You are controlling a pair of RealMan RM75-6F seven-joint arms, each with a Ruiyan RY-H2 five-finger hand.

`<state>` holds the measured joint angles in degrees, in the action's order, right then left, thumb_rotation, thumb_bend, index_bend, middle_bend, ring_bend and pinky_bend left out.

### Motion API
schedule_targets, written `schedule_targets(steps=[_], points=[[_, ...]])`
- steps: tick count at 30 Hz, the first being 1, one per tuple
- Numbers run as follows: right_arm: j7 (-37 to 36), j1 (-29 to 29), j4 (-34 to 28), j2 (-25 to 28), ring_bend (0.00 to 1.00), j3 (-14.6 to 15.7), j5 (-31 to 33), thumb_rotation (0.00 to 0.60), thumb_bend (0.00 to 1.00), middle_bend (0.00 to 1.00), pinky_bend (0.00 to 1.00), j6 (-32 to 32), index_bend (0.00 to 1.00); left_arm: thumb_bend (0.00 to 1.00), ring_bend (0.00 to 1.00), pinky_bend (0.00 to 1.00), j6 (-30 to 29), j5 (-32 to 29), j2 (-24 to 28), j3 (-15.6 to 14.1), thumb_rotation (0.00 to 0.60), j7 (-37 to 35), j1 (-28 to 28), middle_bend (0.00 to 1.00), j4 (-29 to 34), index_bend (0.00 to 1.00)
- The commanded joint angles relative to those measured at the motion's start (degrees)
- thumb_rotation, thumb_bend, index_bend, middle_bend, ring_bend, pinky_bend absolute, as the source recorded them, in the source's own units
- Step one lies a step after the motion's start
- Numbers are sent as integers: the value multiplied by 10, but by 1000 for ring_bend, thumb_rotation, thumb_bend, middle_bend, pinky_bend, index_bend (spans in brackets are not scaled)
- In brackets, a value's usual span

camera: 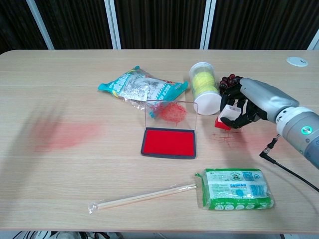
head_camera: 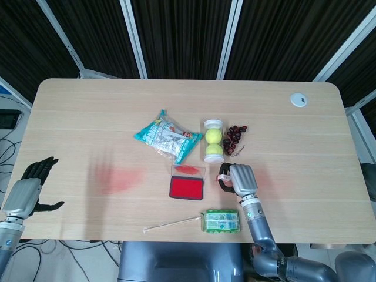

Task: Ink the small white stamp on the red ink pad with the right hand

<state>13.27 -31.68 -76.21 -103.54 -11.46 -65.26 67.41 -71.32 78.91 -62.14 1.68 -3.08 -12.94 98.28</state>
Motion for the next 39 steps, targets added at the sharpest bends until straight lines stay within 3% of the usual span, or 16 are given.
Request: schedule_targets(steps=[1,15,39], points=[[-3,1,10,-5,537,-4,1,600,593,623,576,0,778,38,0,0,1,0,0,0,600,-1,-1,0,-1,0],[2,4,50,-24,509,-6,11,600,566,595,559,-18,777,37,0,0,2,2,1,0,600,-2,-1,0,-1,0],[24,9,48,-22,473,-12,23,600,530,559,520,-39,761,38,0,0,3,1,1,0,600,-1,-1,0,-1,0]])
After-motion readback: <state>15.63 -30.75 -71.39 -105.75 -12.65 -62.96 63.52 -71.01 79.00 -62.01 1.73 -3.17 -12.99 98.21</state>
